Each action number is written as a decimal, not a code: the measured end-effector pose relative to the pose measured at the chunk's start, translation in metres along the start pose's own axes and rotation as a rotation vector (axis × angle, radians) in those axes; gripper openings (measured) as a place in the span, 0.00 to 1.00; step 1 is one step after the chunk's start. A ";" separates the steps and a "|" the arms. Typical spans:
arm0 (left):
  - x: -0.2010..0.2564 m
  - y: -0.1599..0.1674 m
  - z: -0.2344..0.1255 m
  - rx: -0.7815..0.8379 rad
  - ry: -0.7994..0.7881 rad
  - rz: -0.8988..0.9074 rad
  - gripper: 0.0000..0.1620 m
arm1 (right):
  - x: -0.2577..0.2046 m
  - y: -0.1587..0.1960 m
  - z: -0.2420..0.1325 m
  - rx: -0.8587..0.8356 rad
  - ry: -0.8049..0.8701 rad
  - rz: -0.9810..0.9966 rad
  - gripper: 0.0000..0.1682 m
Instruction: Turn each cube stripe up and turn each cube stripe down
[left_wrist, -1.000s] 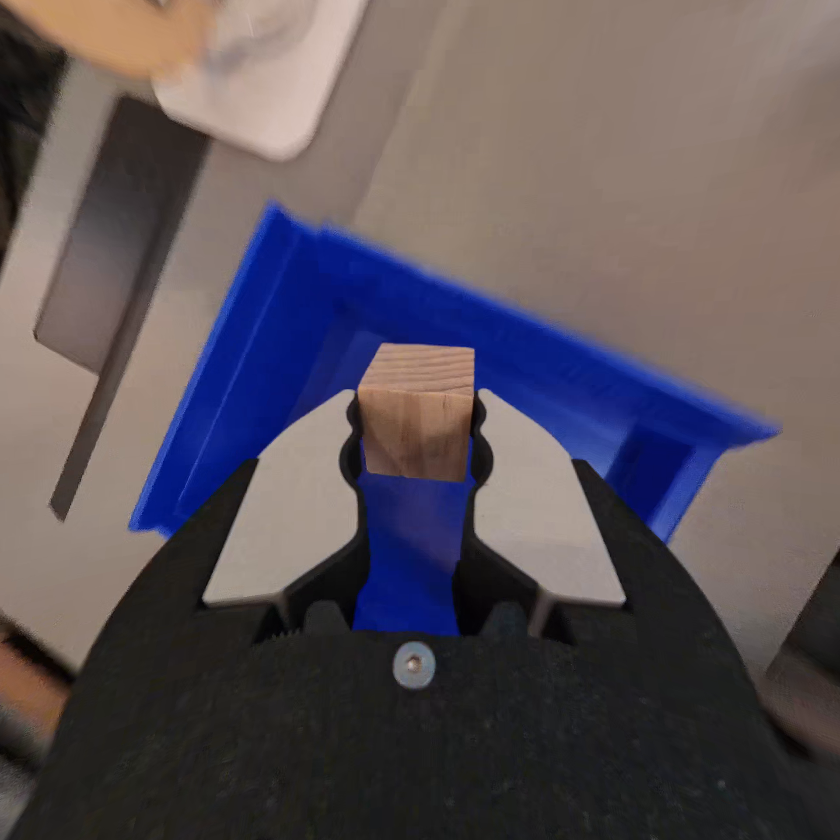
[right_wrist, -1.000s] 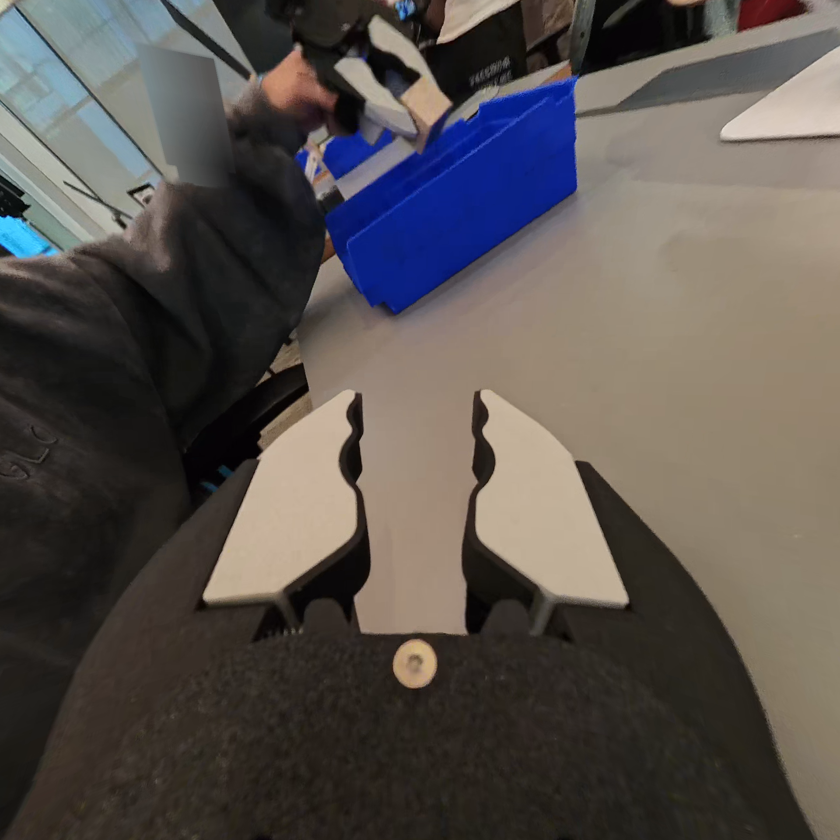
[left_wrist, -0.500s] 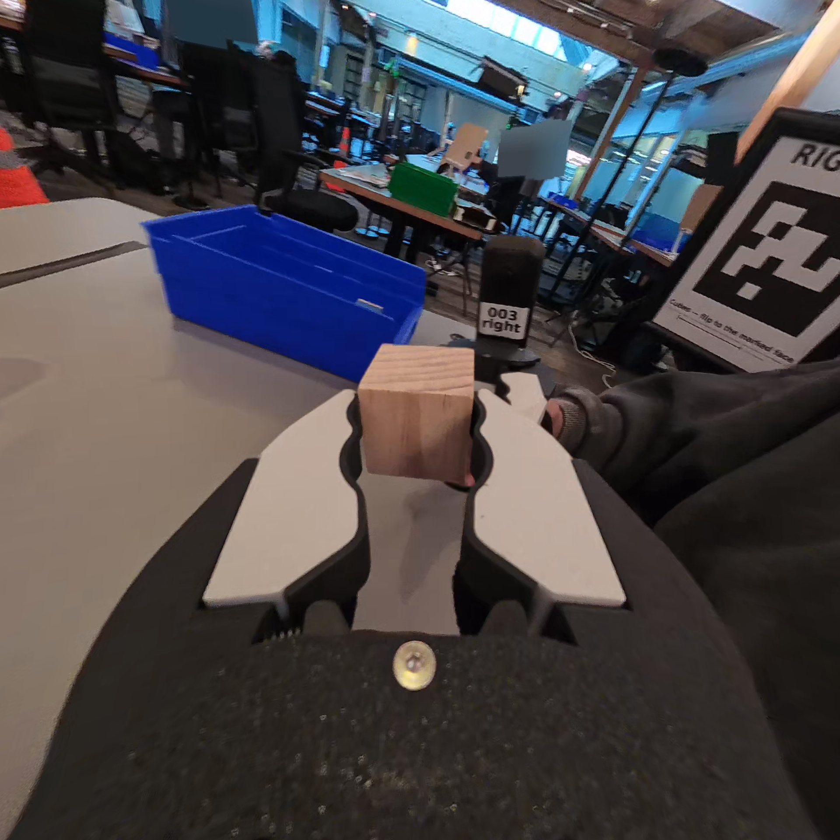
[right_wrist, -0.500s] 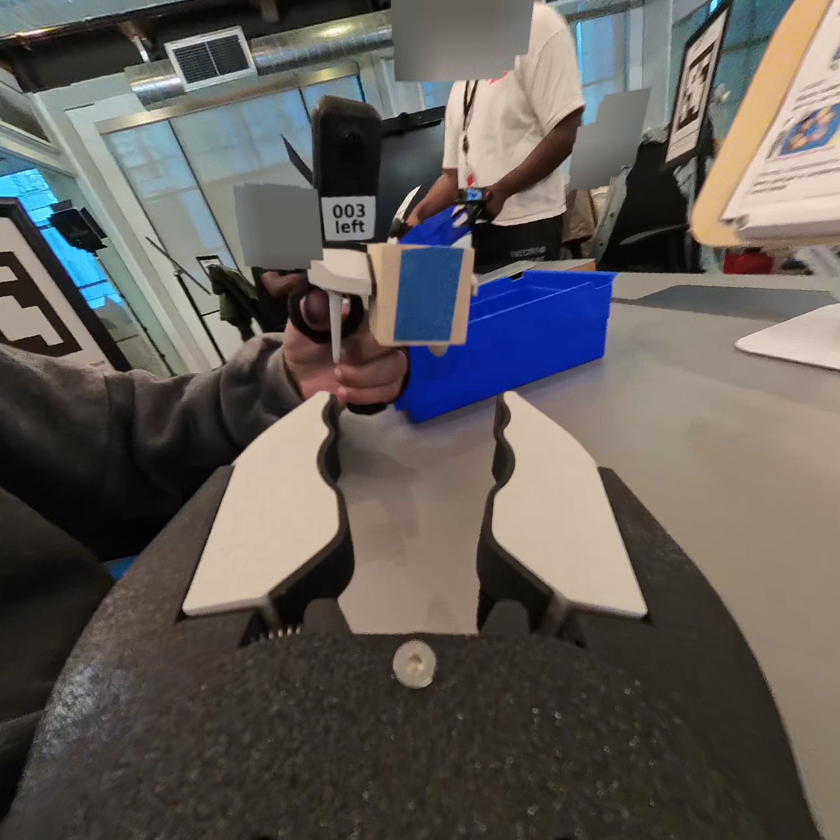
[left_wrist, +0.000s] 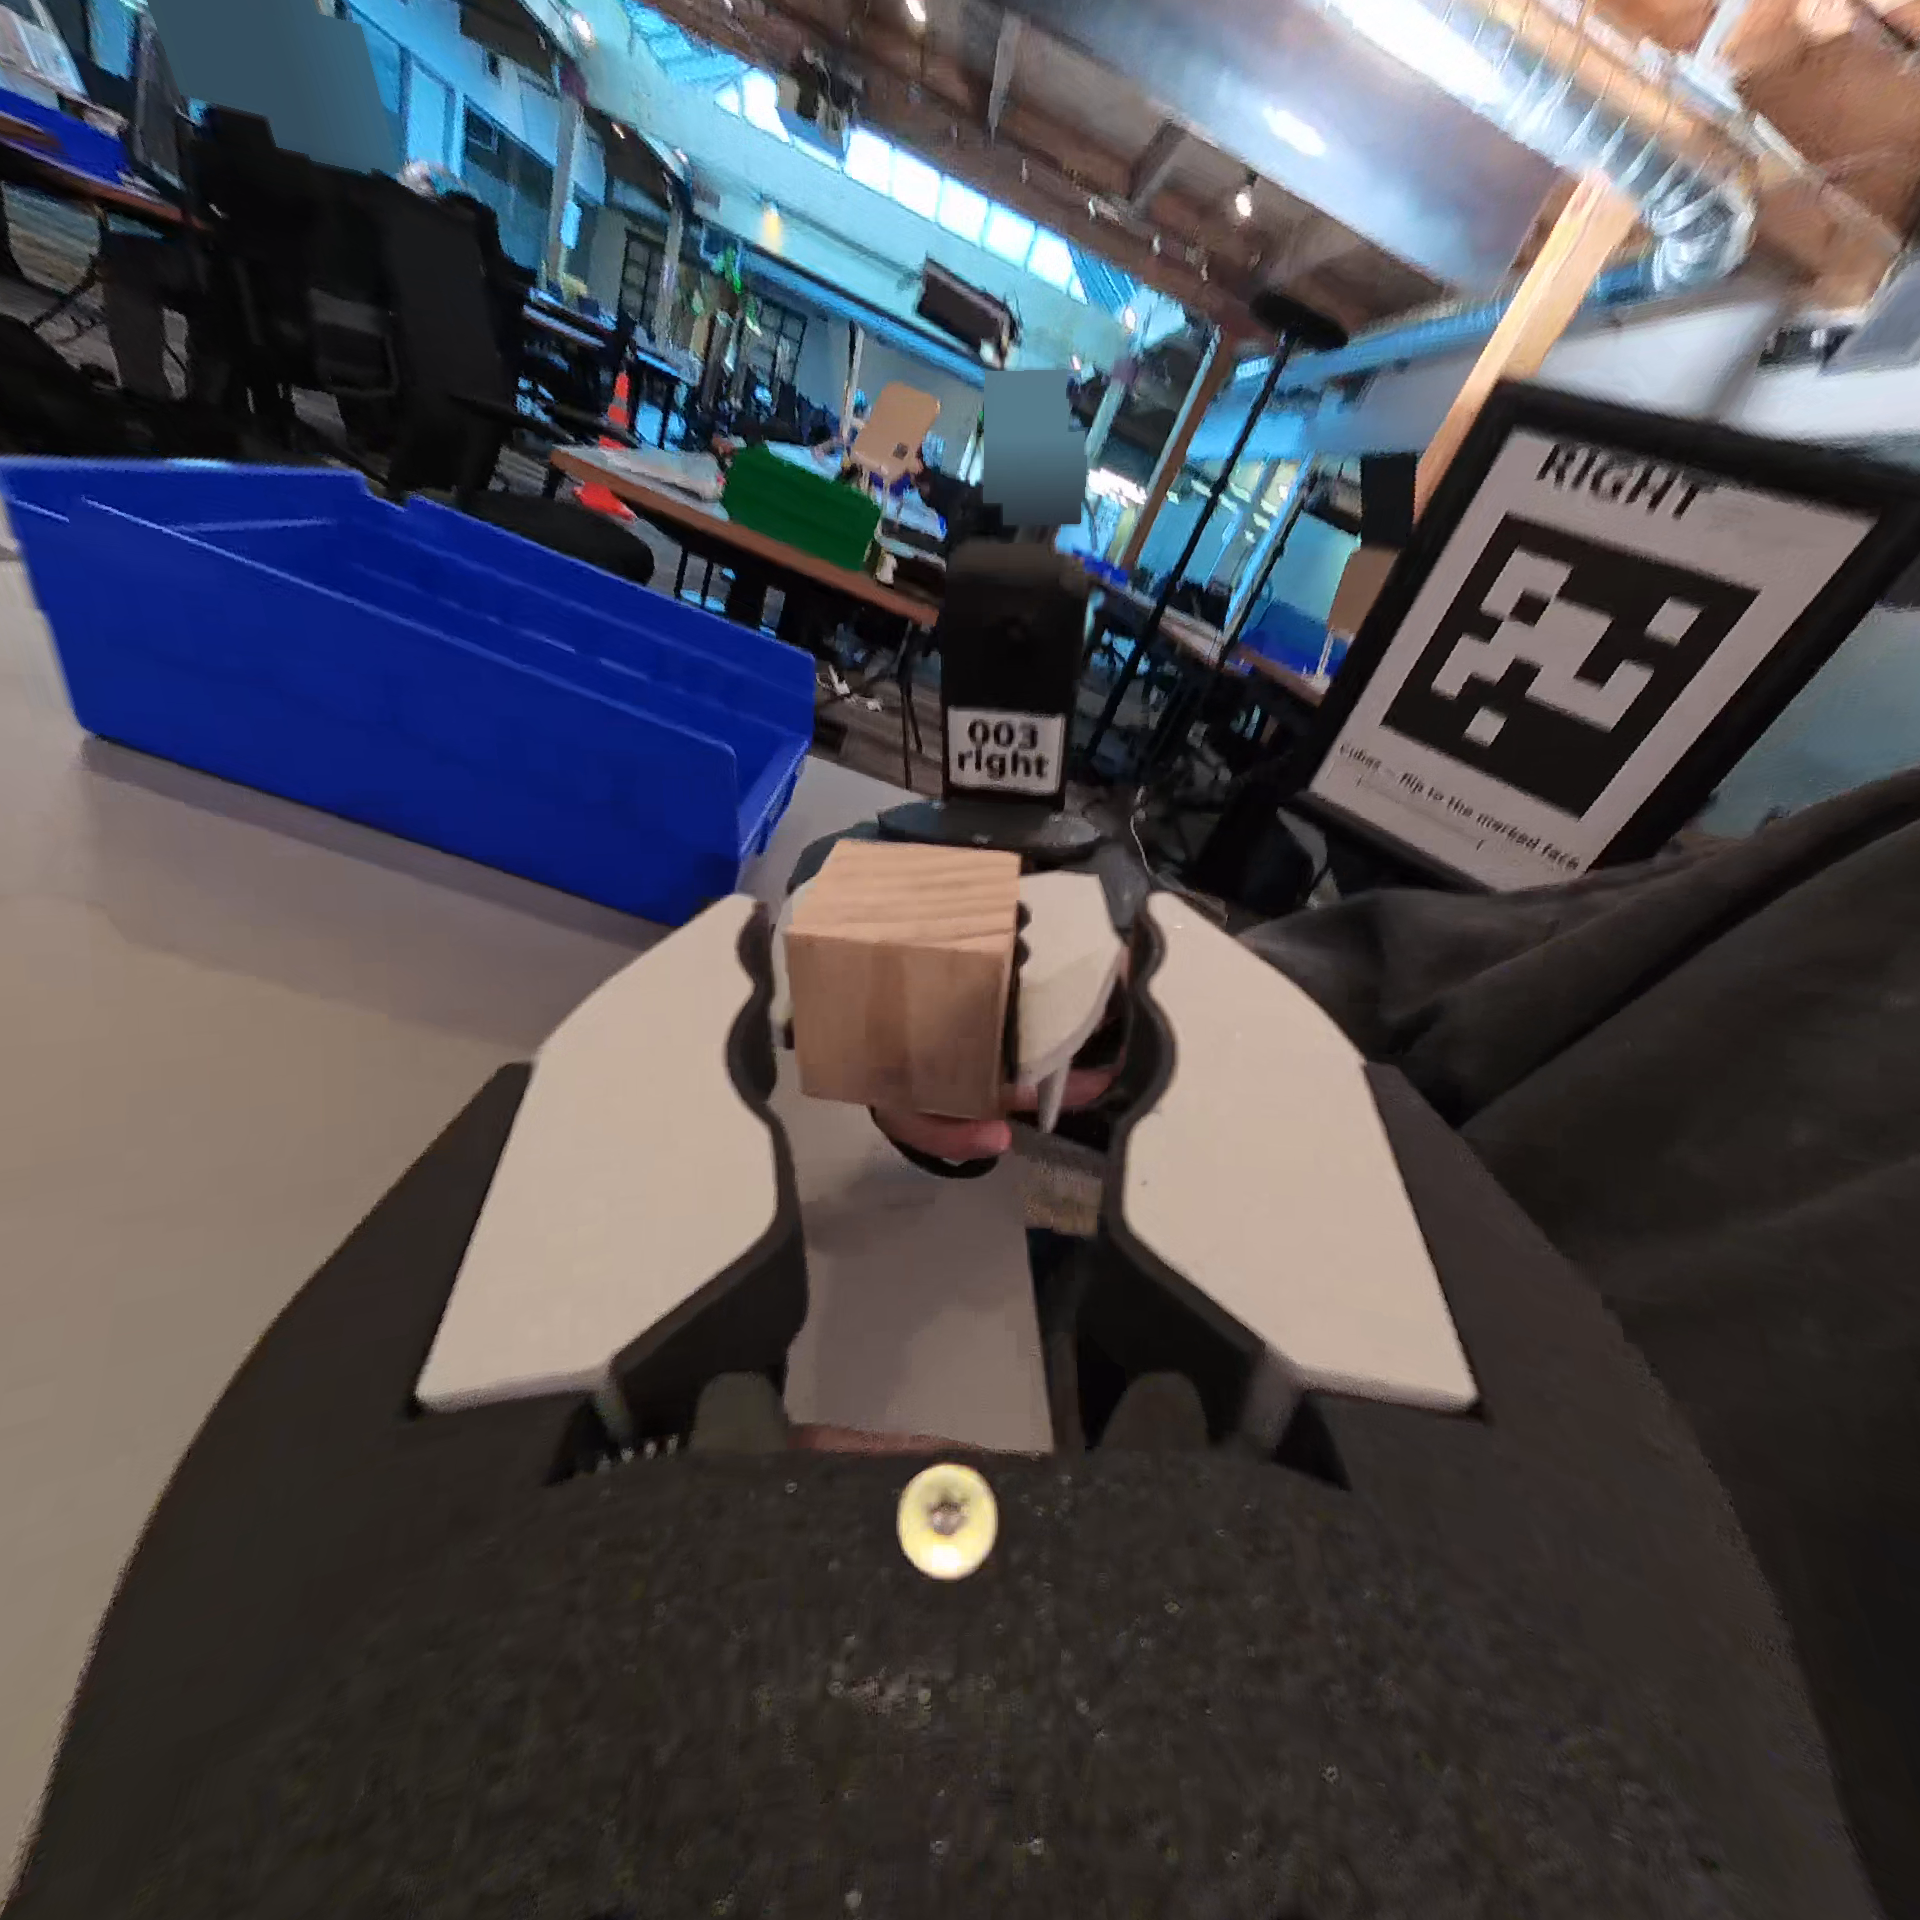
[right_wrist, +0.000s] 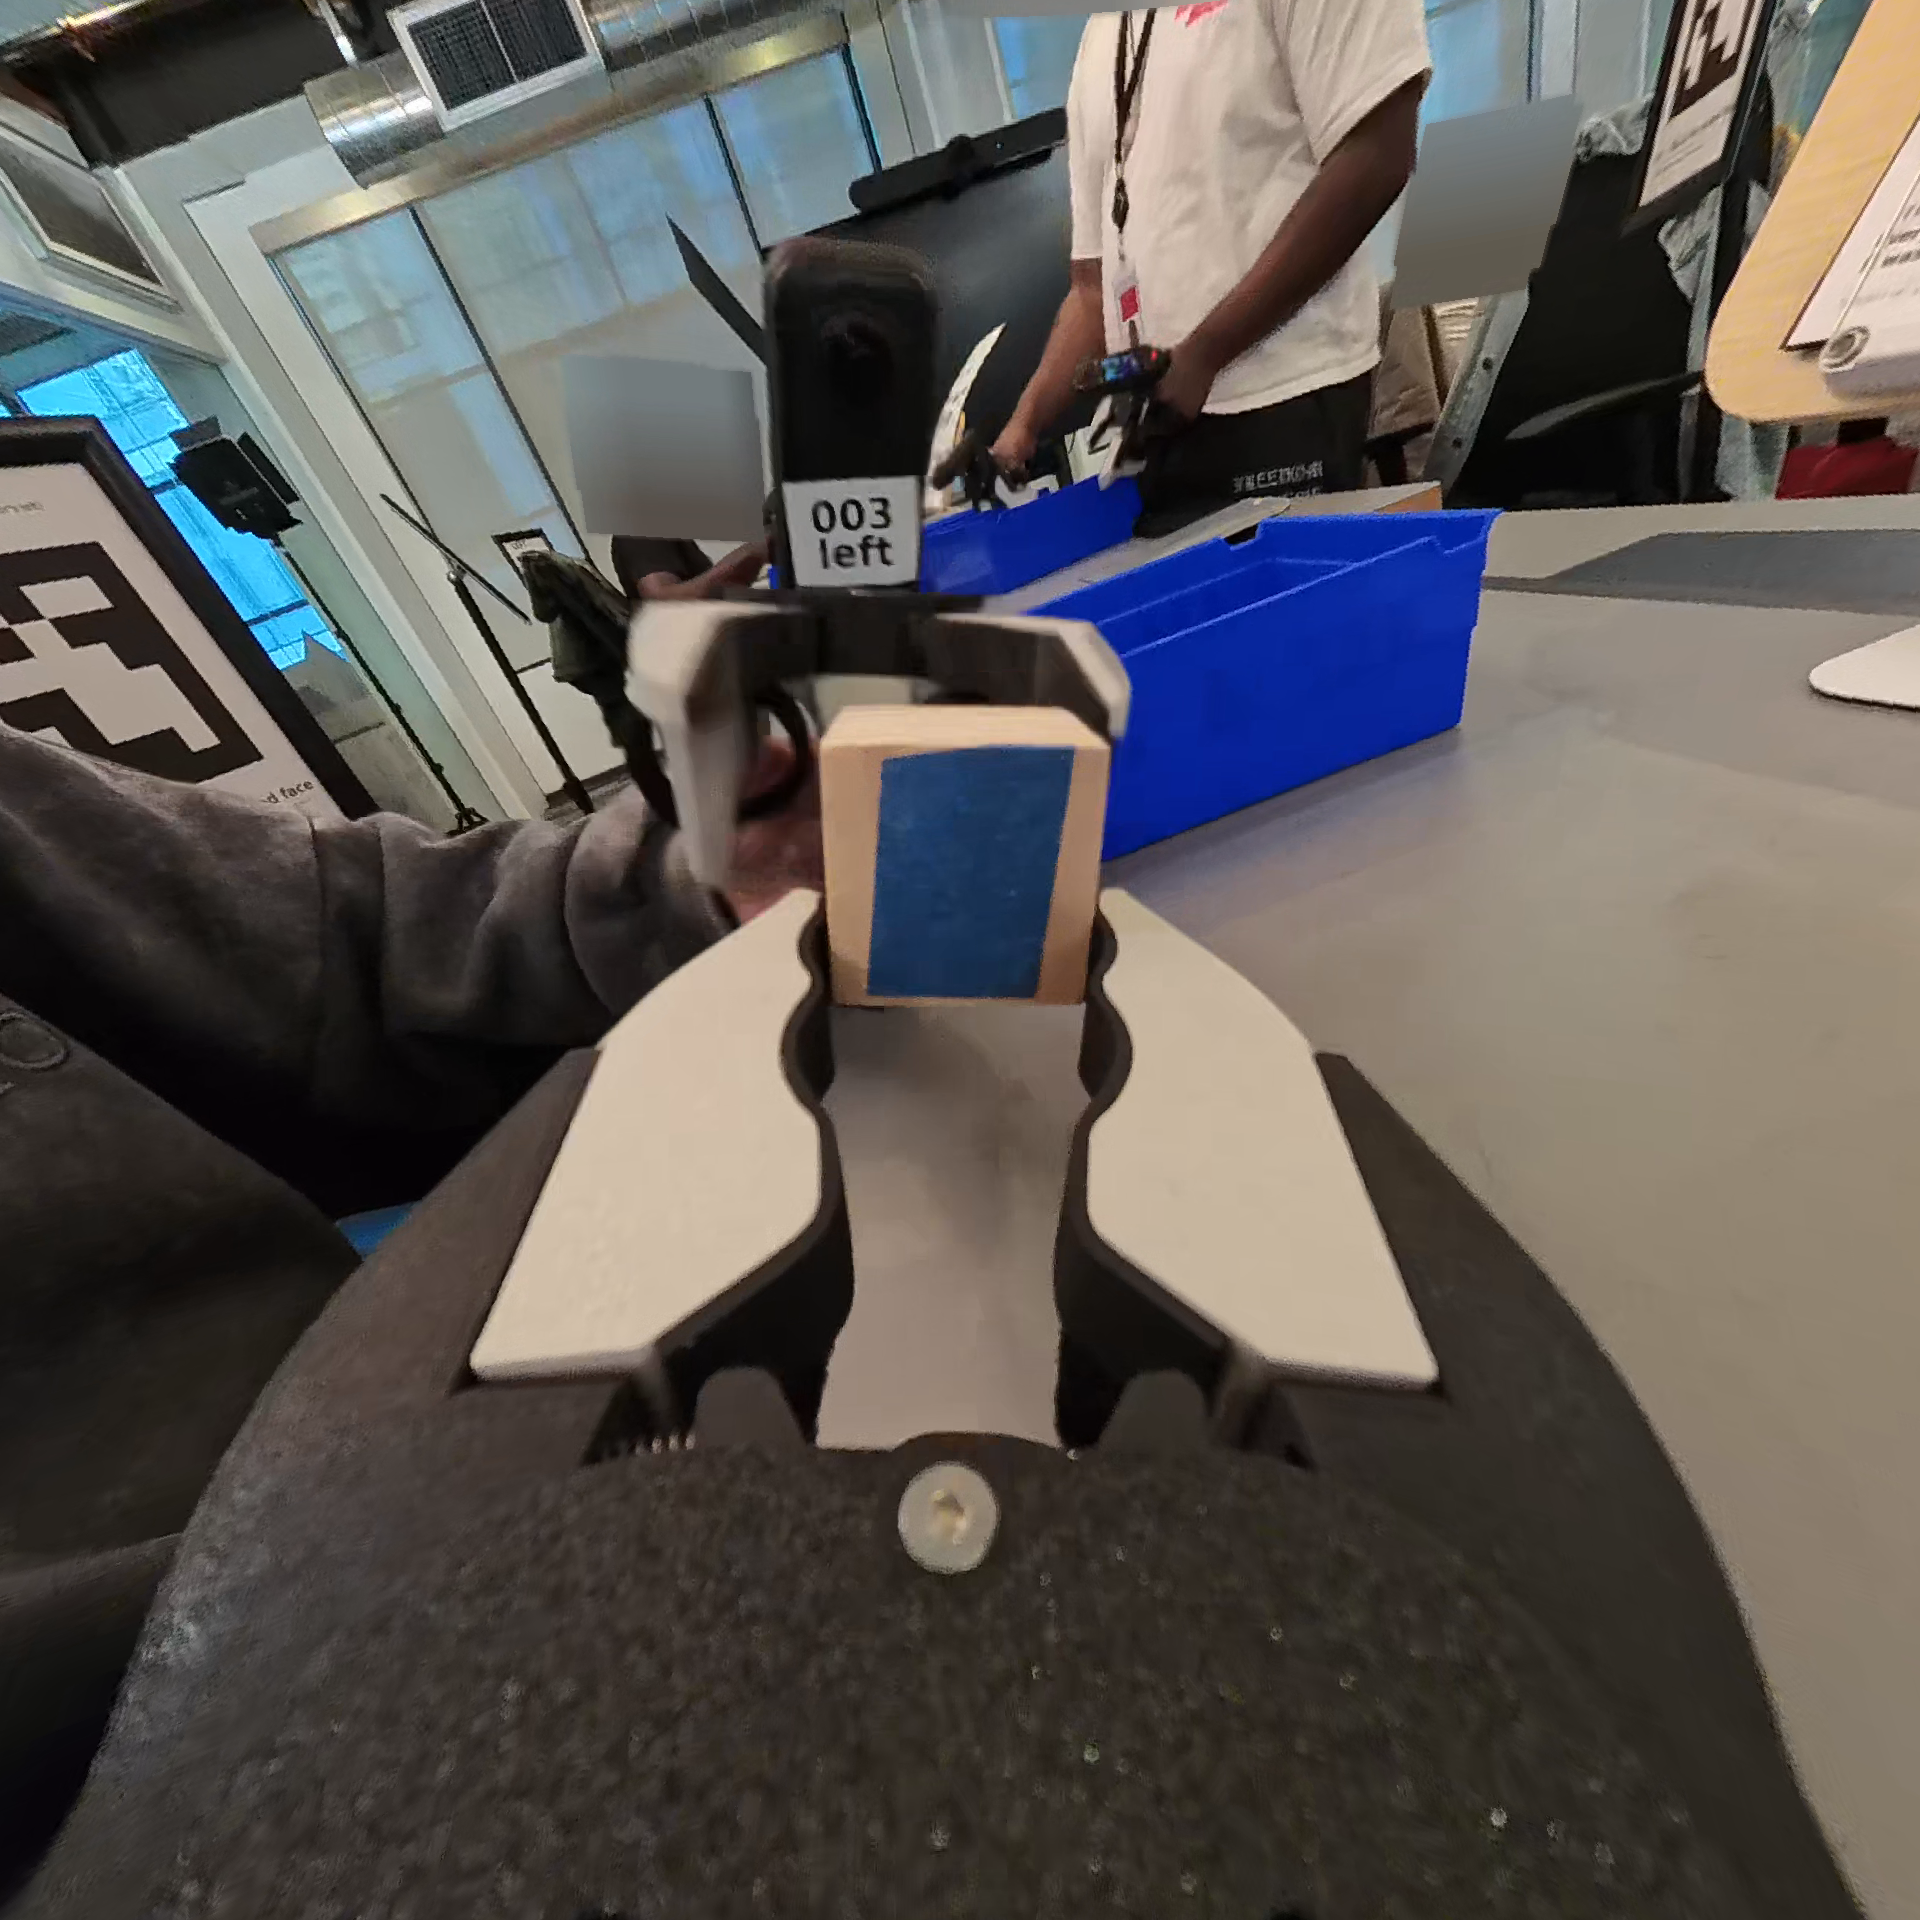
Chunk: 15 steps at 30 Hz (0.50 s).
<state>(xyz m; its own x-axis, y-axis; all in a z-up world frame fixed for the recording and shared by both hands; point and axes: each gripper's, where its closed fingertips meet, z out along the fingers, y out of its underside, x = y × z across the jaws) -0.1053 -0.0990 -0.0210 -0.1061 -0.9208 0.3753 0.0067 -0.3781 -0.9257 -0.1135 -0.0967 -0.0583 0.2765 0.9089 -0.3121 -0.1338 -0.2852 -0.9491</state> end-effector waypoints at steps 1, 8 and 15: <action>0.001 -0.005 -0.008 0.009 -0.030 -0.014 0.45 | 0.001 0.000 -0.002 0.005 0.007 -0.002 0.27; -0.055 0.051 -0.097 -0.148 -0.813 0.167 0.43 | 0.013 0.002 -0.015 -0.024 0.081 0.001 0.27; -0.054 0.057 -0.097 -0.231 -0.830 0.244 0.45 | 0.079 -0.064 -0.093 -0.112 0.589 -0.101 0.27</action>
<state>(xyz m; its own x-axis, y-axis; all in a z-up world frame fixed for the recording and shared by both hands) -0.1952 -0.0617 -0.0990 0.6258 -0.7799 -0.0037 -0.2752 -0.2163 -0.9368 0.0051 -0.0347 -0.0260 0.7673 0.6207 -0.1614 0.0123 -0.2658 -0.9640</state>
